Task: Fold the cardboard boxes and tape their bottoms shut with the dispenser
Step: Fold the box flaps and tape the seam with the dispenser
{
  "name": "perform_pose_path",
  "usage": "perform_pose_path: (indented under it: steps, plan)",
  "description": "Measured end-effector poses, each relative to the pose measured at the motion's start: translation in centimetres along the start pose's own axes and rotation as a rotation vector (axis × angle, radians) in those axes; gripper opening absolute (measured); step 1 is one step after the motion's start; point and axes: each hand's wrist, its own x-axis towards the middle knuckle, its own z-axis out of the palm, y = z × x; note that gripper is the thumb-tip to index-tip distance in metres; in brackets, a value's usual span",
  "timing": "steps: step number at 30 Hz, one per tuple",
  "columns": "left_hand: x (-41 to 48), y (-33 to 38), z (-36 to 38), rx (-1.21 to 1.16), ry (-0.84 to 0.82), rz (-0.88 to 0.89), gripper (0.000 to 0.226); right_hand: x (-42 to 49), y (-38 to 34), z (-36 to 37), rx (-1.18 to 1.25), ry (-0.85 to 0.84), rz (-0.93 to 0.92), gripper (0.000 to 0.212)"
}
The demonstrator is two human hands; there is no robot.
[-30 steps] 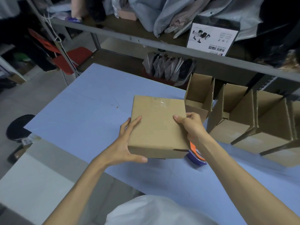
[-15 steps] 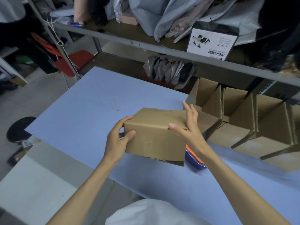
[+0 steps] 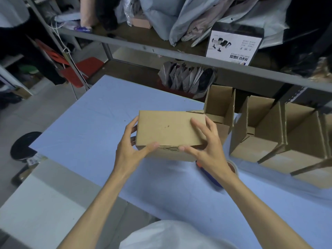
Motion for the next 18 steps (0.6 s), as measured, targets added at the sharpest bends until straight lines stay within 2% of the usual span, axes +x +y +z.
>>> perform_pose_path:
  steps: [2, 4, 7, 10, 12, 14, 16, 18]
  plan:
    - [-0.1, -0.1, 0.4, -0.022, -0.019, 0.050, 0.084, 0.1, 0.4, 0.0, -0.023, -0.082, 0.027, 0.101]
    - [-0.1, -0.1, 0.7, -0.023, 0.002, 0.058, 0.072, 0.0, 0.7, 0.1, -0.064, -0.153, -0.012, 0.102]
    - [-0.1, 0.0, 1.2, 0.069, 0.057, 0.048, 0.057, -0.2, 1.3, 0.7, -0.090, -0.072, -0.106, 0.077]
    - [1.0, 0.5, 0.9, 0.191, 0.073, 0.032, 0.056, -1.1, 1.5, 1.1, -0.282, 0.020, -0.107, 0.055]
    - [2.5, 0.8, 0.5, 0.258, -0.029, 0.003, 0.056, -1.6, 1.8, 1.3, -0.511, 0.141, -0.139, 0.048]
    - [4.0, 1.1, 0.3, 0.332, -0.206, -0.011, 0.054, -2.4, 2.3, 1.6, -0.608, 0.212, -0.175, 0.036]
    - [4.9, 1.2, 0.9, 0.402, -0.387, -0.006, 0.047, -3.2, 2.9, 2.3, -0.503, 0.178, -0.136, 0.023]
    - [5.9, 1.3, 2.1, 0.467, -0.459, 0.036, 0.039, -3.6, 3.5, 2.9, -0.425, 0.193, -0.096, 0.018]
